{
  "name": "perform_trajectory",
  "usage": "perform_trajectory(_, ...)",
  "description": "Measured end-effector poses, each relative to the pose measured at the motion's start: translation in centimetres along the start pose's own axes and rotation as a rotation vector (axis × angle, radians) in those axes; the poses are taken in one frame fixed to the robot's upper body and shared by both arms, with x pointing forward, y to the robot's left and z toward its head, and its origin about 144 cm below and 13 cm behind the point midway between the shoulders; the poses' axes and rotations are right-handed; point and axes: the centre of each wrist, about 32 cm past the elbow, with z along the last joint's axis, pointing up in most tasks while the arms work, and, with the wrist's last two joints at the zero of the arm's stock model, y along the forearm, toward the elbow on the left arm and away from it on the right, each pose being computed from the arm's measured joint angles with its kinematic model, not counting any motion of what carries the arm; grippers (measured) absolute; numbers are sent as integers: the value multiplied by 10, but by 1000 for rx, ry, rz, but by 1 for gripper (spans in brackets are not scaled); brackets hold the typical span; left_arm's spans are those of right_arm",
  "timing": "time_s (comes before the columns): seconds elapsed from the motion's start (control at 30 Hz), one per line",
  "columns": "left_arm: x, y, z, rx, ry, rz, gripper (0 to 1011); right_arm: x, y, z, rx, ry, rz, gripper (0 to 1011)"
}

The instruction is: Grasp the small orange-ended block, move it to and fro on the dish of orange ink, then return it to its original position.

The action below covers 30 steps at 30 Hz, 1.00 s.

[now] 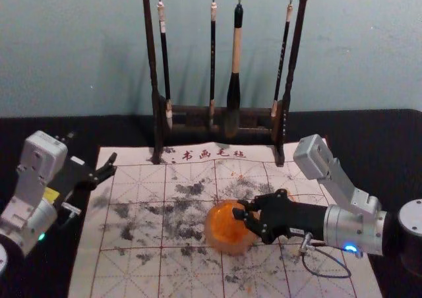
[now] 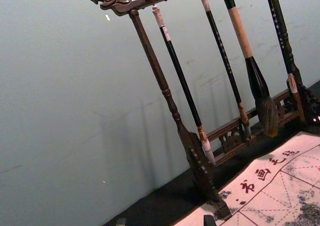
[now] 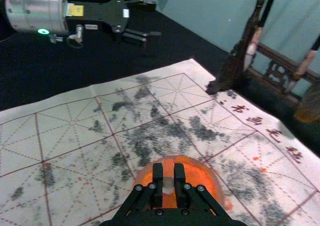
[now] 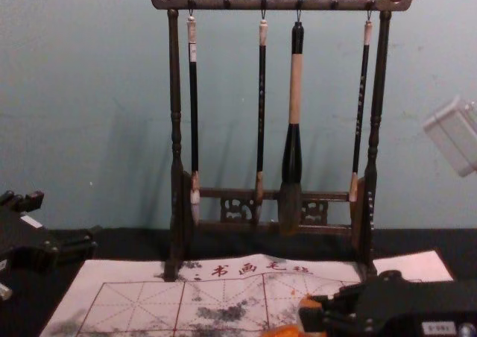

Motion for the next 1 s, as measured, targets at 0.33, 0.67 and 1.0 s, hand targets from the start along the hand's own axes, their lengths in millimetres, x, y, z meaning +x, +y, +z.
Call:
perform_trajectory(0.33,0,0,0,0,0,0,1001,-4,7,3,11,3,33,92)
perform_trajectory(0.67,0,0,0,0,0,0,1001,-1,9,7,29,3,25,92)
perform_trajectory(1.0,0,0,0,0,0,0,1001,2,-5,12,65,11,-32,92)
